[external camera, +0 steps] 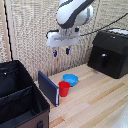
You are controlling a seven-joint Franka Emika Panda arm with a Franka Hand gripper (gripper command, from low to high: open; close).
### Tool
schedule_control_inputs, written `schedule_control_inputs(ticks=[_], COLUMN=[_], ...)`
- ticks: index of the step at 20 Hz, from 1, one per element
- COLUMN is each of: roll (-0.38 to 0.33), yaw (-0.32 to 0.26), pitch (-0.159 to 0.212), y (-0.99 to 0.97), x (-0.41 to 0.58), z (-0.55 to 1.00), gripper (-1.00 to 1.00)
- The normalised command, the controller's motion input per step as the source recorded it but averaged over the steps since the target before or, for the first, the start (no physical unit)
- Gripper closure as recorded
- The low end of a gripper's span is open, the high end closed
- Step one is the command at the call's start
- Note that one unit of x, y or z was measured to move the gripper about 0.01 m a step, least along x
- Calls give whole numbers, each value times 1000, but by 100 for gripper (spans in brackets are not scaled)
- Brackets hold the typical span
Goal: Discover the targeted book and set your gripper to the appropriate amplitude. Smoothly guide your gripper in the direction of the book and snatch it firmly. Search for the back section of the caddy. Move the held book towards the back section and lightly deposit it inside.
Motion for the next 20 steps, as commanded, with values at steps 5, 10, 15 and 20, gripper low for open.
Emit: schedule_control_inputs(ticks=[5,10,15,20], roll=[-32,-43,-75,-85], yaw=[0,0,0,30], pitch=[16,6,1,15], y=[822,796,618,333], x=[0,0,43,161], z=[-6,0,-132,-302], gripper=[-100,-100,-100,-100])
